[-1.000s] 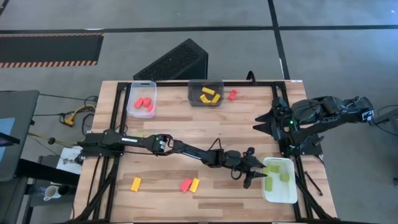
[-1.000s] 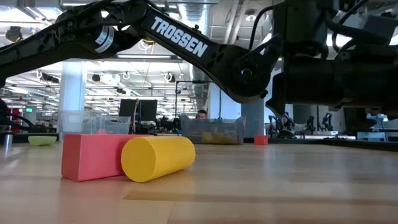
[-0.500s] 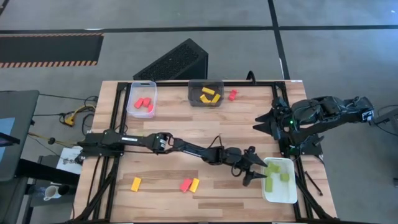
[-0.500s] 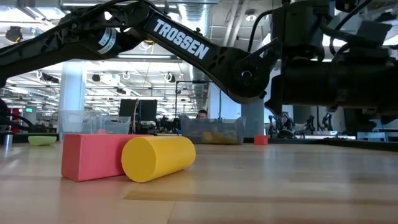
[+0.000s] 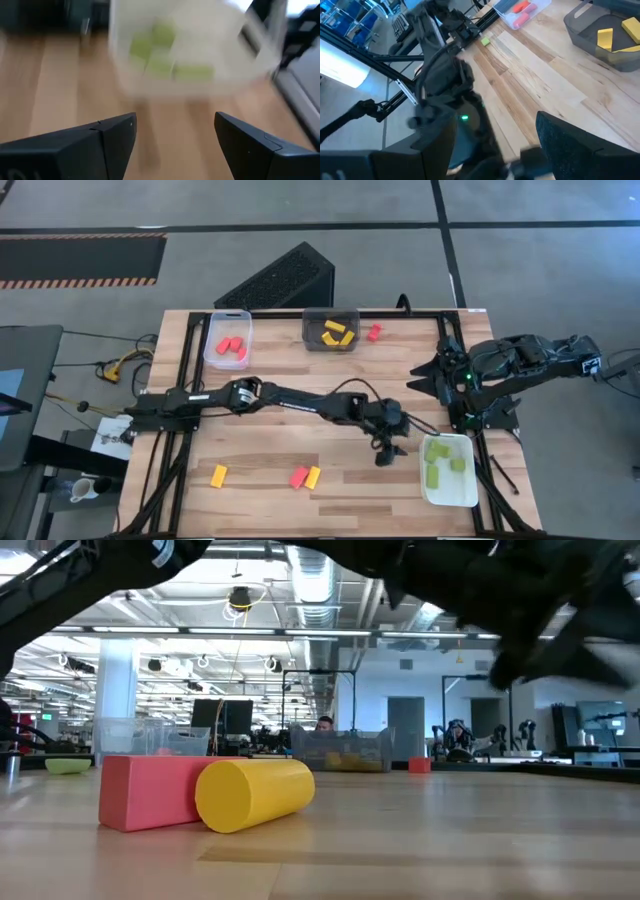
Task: Sort & place blocks by color
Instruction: Put the yellow block into the black bin
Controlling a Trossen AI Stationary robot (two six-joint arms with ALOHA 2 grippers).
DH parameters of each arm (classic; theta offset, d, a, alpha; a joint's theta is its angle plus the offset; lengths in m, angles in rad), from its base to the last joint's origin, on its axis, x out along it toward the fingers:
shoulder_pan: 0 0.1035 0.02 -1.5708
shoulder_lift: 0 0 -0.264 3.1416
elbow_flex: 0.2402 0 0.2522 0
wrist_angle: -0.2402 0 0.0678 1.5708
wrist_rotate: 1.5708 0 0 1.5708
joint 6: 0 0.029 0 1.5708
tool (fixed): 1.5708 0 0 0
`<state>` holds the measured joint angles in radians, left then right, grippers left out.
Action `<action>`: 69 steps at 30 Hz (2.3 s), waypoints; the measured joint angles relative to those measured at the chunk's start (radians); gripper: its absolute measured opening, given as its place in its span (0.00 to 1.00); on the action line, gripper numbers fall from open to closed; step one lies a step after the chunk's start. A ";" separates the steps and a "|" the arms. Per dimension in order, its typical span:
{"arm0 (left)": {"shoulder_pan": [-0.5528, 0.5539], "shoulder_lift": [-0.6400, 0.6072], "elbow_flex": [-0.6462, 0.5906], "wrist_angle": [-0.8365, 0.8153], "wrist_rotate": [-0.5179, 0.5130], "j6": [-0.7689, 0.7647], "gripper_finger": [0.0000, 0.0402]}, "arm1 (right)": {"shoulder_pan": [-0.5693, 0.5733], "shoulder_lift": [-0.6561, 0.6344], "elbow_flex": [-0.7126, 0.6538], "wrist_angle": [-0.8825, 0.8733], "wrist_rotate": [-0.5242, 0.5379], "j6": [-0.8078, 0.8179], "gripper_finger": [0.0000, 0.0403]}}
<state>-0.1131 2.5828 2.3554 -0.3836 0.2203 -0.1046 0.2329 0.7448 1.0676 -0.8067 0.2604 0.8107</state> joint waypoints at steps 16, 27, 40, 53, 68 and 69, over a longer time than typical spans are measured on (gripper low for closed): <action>0.023 -0.296 -0.002 -0.906 -0.317 0.077 0.62 | 0.000 0.009 0.000 0.000 0.108 -0.035 0.73; 0.023 -0.682 -0.494 -0.873 -0.410 0.024 0.62 | 0.001 0.129 -0.001 0.046 0.102 -0.025 0.73; -0.134 -1.299 -1.323 -0.536 -0.381 -0.101 0.62 | 0.077 0.423 -0.001 0.377 0.052 -0.058 0.73; -0.280 -1.422 -1.582 -0.360 -0.248 -0.141 0.62 | 0.131 0.824 0.006 0.813 -0.289 -0.133 0.73; -0.368 -1.421 -1.598 -0.227 -0.238 -0.594 0.62 | 0.129 1.133 0.284 0.581 -0.544 -1.018 0.73; -0.373 -1.421 -1.598 -0.226 -0.271 -0.622 0.62 | 0.125 1.155 0.301 0.561 -0.564 -1.062 0.73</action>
<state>-0.4857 1.1618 0.7578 -0.6091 -0.0503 -0.7264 0.3578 1.8993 1.3685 -0.2461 -0.3034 -0.2518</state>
